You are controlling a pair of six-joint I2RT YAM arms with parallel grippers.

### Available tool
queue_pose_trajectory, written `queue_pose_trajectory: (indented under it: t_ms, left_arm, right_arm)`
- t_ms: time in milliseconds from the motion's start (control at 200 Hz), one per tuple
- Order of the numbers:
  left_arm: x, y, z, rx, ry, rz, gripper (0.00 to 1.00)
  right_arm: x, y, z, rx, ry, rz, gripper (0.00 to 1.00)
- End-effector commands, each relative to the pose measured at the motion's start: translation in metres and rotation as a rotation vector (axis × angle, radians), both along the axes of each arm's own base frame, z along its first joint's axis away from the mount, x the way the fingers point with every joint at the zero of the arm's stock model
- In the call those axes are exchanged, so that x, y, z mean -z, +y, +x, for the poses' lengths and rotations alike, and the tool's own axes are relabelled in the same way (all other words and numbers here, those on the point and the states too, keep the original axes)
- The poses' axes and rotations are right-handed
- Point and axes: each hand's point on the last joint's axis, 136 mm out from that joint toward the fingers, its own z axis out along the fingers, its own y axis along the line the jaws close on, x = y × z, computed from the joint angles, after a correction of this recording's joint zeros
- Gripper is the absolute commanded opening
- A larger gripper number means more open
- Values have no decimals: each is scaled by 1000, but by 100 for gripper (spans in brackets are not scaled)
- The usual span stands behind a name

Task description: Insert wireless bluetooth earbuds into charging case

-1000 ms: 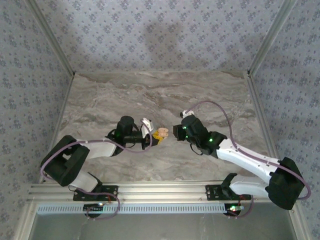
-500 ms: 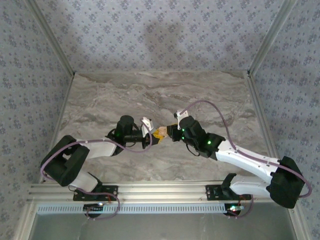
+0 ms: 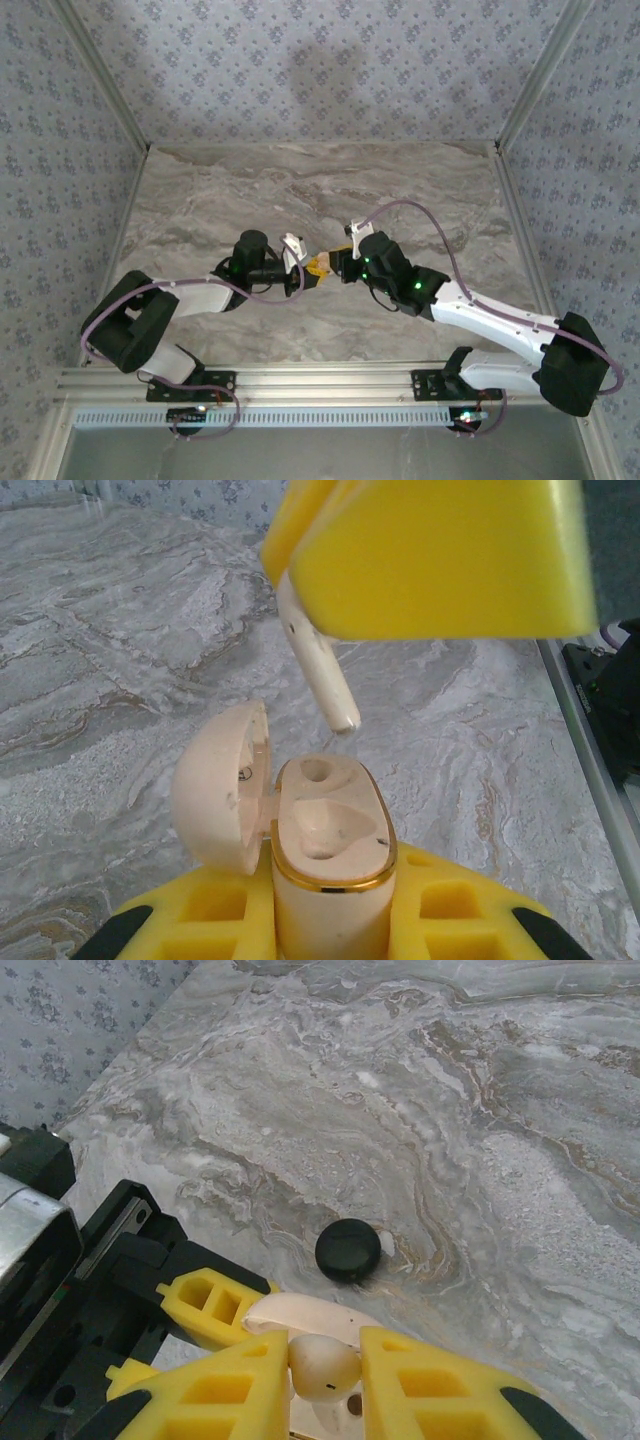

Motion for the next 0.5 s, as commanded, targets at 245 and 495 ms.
queue_pose_trajectory:
  t_ms: [245,495]
  left_arm:
    - [-45,3,-20,68,-296,-3,9]
    - [-52,13,-32,40,-489,57,7]
  right_arm:
    - [-4,-31,6,54,-10,16,25]
    - [-8,-61,8,94,2,41,26]
